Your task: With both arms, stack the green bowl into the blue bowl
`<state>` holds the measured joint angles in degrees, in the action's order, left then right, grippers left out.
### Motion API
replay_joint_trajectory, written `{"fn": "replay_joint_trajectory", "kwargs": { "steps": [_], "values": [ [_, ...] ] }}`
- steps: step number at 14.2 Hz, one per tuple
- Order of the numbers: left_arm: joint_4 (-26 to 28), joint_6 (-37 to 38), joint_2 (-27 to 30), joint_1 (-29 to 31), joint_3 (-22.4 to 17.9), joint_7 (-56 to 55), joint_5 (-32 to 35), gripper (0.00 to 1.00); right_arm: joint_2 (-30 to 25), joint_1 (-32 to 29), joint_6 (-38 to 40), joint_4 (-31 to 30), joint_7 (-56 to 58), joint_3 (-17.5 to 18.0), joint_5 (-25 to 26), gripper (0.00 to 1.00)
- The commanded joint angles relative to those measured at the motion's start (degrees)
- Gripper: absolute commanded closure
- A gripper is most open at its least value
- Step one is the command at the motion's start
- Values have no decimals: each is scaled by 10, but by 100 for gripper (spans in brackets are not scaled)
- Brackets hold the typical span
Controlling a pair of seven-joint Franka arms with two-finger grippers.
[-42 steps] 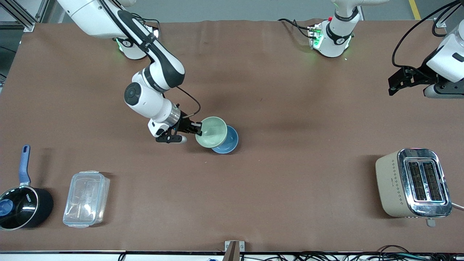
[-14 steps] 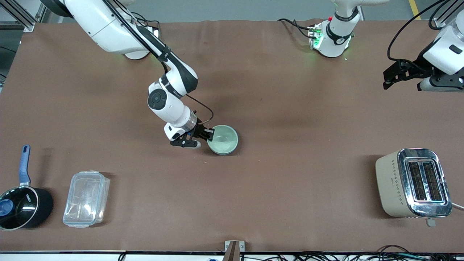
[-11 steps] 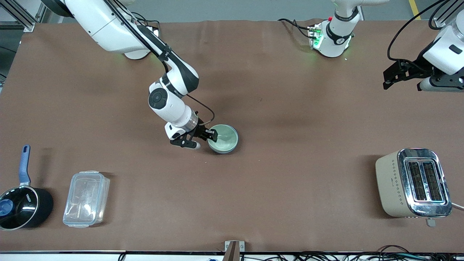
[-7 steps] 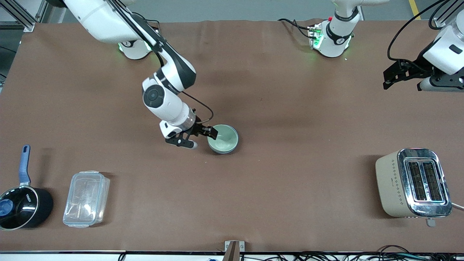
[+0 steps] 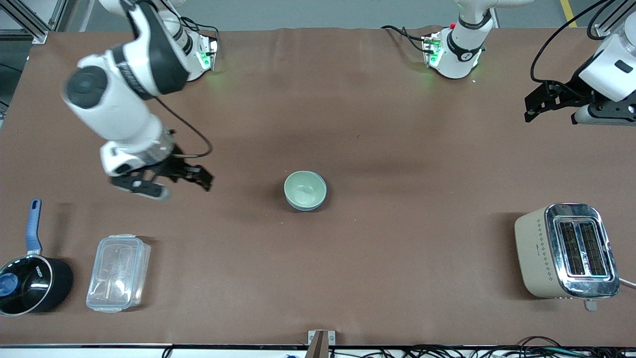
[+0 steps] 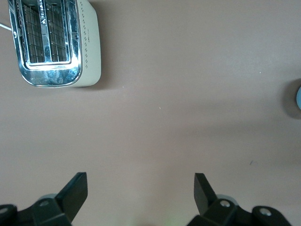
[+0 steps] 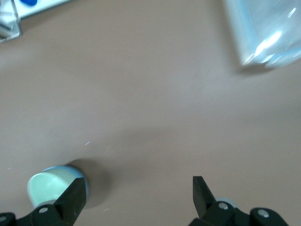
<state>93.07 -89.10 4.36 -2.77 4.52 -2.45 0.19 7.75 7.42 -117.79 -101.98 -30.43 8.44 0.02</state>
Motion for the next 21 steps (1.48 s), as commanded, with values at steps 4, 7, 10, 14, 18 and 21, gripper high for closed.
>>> {"fn": "replay_joint_trajectory", "kwargs": {
  "steps": [4, 7, 10, 14, 18, 21],
  "values": [
    [2, 5, 11, 0, 1, 2, -9, 0, -83, -81, 60, -12, 189, -32, 9, 0],
    [0, 6, 9, 0, 1, 4, -5, 0, -99, -90, 129, 34, 257, -67, 9, 0],
    [-18, 7, 2, 0, 1, 4, -4, 0, -96, -106, 244, 113, 300, -71, 10, 0],
    [-19, 7, -1, 2, 1, 4, -4, 0, -70, -104, 323, 202, 303, -68, 37, 0],
    [-19, 7, -1, 1, 1, 3, -7, 0, -54, -104, 353, 217, 303, -67, 31, 0],
    [-19, 7, -1, 1, 1, 3, -3, 0, -55, -107, 316, 186, 314, -71, 29, 0]
  ]
}}
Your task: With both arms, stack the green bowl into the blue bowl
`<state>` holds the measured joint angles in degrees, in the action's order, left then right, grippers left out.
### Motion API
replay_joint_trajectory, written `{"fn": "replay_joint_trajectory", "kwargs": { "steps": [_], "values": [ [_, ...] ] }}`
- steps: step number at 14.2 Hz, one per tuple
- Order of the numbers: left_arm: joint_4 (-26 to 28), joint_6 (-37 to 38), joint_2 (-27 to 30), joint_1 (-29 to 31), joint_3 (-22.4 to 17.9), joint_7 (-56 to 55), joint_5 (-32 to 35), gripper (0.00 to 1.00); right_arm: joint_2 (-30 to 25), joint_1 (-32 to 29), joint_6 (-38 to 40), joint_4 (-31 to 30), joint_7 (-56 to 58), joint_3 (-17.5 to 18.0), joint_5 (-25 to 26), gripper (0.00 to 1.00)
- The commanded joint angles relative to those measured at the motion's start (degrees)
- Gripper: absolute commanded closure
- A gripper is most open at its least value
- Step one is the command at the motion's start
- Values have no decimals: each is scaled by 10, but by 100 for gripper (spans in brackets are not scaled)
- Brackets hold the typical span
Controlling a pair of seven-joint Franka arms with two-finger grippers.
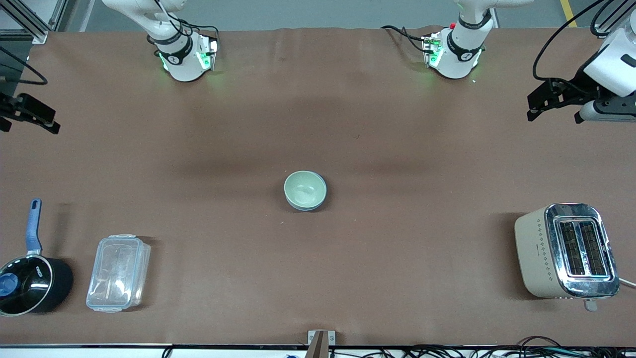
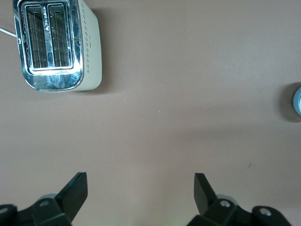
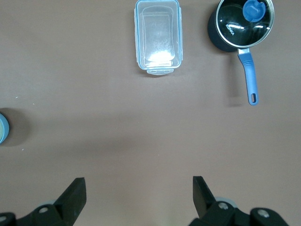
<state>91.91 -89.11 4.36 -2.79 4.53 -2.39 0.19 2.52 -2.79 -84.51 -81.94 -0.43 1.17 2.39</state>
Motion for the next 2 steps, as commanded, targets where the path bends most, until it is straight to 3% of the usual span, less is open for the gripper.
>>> {"fn": "replay_joint_trajectory", "kwargs": {
  "steps": [1, 2],
  "values": [
    [-8, 8, -1, 2, 0, 2, -3, 0, -3, -5, -26, -20, 26, 1, 5, 0],
    [-8, 10, -1, 2, 0, 1, -3, 0, -3, -5, -29, -24, 31, -6, -1, 0]
  ]
}}
